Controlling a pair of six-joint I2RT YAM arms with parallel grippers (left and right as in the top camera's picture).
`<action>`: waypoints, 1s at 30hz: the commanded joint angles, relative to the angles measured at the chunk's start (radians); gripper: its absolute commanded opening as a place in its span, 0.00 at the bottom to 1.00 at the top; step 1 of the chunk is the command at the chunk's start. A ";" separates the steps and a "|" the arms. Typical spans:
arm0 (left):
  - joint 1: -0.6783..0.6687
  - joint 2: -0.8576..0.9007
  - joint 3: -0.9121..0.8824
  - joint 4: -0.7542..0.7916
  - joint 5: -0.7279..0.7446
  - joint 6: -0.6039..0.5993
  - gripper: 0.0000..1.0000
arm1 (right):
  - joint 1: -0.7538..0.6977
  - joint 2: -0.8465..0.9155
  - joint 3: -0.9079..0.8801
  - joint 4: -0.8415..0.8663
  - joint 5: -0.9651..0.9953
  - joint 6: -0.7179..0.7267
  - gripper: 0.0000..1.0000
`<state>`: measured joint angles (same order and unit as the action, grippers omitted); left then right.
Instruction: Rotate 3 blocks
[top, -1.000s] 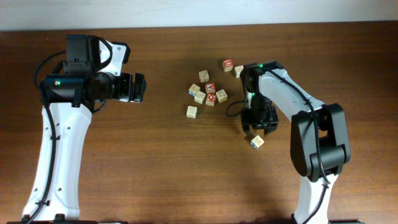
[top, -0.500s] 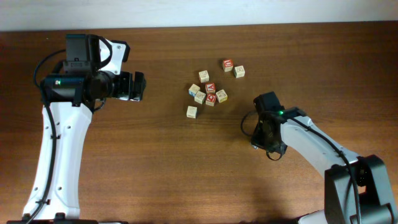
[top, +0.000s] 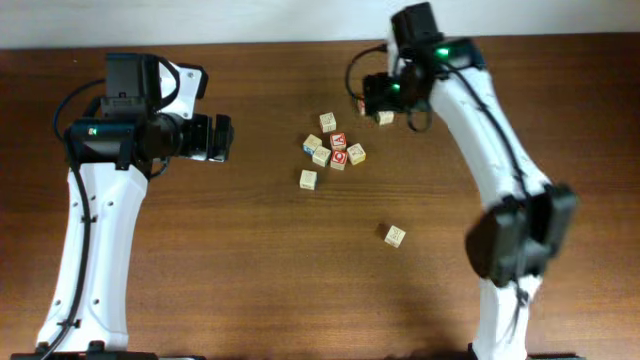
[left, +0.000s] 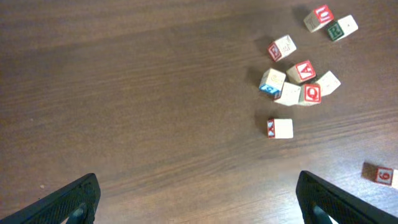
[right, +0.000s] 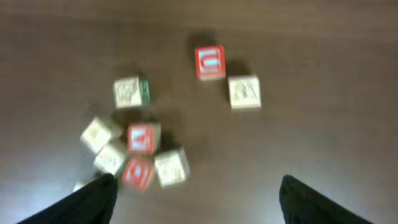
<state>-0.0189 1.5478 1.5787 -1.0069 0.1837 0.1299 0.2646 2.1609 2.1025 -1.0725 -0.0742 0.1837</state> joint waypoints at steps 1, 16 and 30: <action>0.002 -0.004 0.012 0.003 0.003 -0.013 0.99 | -0.006 0.173 0.058 0.095 0.033 -0.027 0.82; 0.002 -0.004 0.012 0.000 0.003 -0.013 0.99 | -0.036 0.209 0.176 -0.057 0.098 -0.017 0.22; 0.002 -0.004 0.012 0.003 -0.050 -0.013 0.99 | 0.348 0.029 -0.525 -0.264 -0.014 0.227 0.05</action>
<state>-0.0189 1.5467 1.5822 -1.0019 0.1402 0.1299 0.6106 2.1914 1.6463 -1.3643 -0.1139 0.3733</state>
